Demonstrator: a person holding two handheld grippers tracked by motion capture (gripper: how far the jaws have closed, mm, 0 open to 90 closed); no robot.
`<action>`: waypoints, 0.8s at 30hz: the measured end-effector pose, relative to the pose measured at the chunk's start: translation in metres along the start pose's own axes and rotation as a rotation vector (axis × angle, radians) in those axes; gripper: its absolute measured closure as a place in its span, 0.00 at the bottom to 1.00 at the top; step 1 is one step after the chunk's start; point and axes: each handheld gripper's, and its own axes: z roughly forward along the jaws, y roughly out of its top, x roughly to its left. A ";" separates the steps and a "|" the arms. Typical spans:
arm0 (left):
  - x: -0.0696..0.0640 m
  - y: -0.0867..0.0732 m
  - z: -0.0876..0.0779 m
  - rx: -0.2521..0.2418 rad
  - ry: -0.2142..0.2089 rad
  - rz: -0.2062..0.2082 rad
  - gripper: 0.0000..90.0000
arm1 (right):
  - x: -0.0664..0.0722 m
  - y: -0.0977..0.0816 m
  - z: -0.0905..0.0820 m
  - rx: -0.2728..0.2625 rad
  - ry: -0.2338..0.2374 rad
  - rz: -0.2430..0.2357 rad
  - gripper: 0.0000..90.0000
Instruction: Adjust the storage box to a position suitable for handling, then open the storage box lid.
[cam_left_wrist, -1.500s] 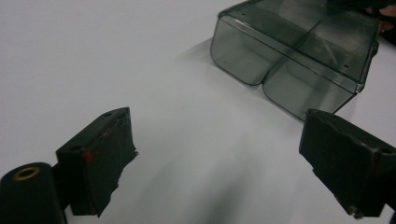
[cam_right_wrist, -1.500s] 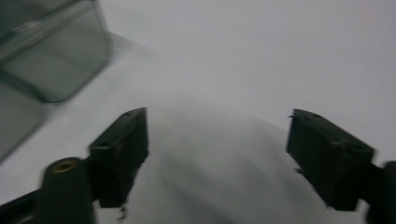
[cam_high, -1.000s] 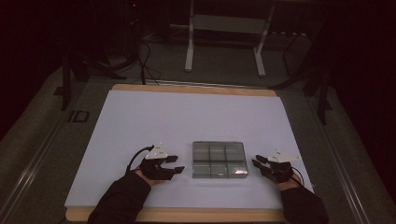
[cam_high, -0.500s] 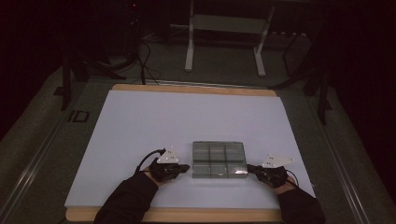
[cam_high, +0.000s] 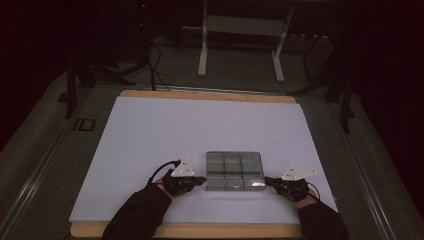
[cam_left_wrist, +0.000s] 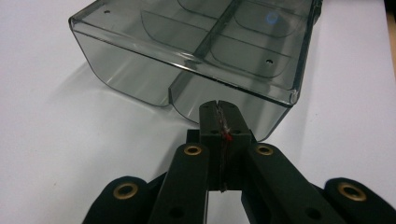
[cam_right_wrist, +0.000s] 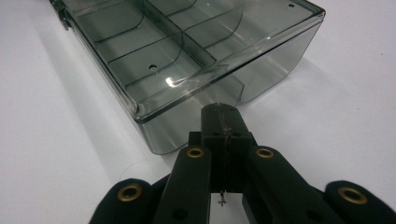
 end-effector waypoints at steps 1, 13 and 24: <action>0.000 0.001 0.000 -0.002 -0.001 -0.001 1.00 | 0.000 0.000 0.000 0.002 0.000 -0.001 1.00; -0.002 0.004 -0.007 -0.026 -0.007 0.009 1.00 | 0.000 0.006 -0.008 -0.030 0.005 -0.007 1.00; -0.003 0.010 -0.008 -0.032 -0.007 0.027 1.00 | 0.002 0.013 -0.012 -0.051 0.014 -0.016 1.00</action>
